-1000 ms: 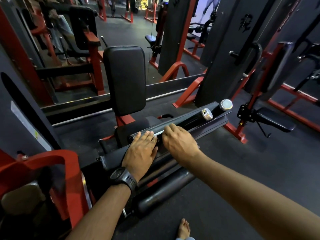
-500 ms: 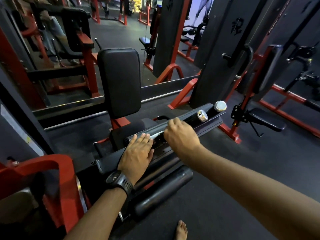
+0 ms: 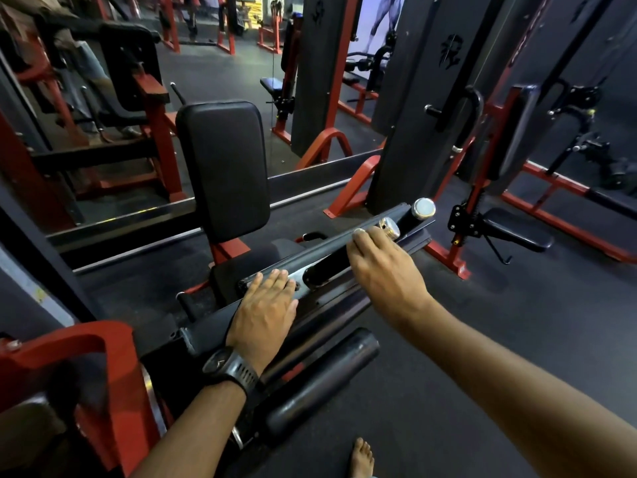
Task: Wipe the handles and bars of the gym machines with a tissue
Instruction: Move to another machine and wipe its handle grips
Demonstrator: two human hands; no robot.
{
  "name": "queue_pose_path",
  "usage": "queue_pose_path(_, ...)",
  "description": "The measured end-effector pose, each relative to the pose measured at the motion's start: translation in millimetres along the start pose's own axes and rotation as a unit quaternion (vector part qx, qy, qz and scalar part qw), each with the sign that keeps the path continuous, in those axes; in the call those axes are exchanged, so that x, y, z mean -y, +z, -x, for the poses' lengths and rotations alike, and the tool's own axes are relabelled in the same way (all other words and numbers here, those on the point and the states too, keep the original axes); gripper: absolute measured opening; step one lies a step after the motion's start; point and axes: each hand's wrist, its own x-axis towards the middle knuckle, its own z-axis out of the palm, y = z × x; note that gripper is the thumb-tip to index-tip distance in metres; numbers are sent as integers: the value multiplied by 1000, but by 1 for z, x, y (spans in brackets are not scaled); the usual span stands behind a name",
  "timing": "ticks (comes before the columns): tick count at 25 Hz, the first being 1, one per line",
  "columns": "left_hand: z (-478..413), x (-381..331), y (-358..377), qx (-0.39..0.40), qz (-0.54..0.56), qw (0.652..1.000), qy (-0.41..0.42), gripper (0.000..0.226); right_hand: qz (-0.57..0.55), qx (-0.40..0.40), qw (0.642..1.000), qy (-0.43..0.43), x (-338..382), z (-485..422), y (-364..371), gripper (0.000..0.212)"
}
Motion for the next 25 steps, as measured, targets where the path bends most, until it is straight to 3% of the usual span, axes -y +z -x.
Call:
queue_pose_path(2, 0, 1, 2, -9, 2, 1000, 6, 33, -102, -104, 986, 77, 12, 23, 19, 33)
queue_pose_path(3, 0, 1, 2, -15, 2, 1000, 8, 35, -194, -141, 957, 161, 20, 33, 27, 29)
queue_pose_path(4, 0, 0, 3, -16, -3, 1000, 11, 41, -289, -185, 904, 257, 29, 38, 31, 24)
queue_pose_path(7, 0, 0, 1, -15, -11, 1000, 14, 42, -505, -277, 657, 486, 52, 20, 34, 14)
queue_pose_path(8, 0, -1, 1, -19, -14, 1000, 16, 43, -541, -285, 596, 520, 56, 11, 34, 10)
queue_pose_path(9, -1, 0, 1, -18, -17, 1000, 18, 45, -553, -295, 570, 531, 59, 4, 35, 7)
queue_pose_path(12, 1, 0, 2, -13, -30, 999, 20, 43, -534, -293, 618, 497, 68, 1, 44, 13)
queue_pose_path(13, 0, -1, 1, -13, -33, 999, 19, 44, -549, -283, 612, 494, 68, 2, 45, 13)
queue_pose_path(18, 0, 0, 1, -6, -24, 1000, 12, 44, -601, -290, 512, 541, 75, 0, 48, 11)
queue_pose_path(21, 0, 0, 0, -9, -23, 1000, 17, 48, -635, -210, 523, 528, 89, 9, 54, 8)
queue_pose_path(25, -2, 0, -1, -9, -19, 1000, 16, 48, -641, -210, 545, 498, 88, 10, 63, 7)
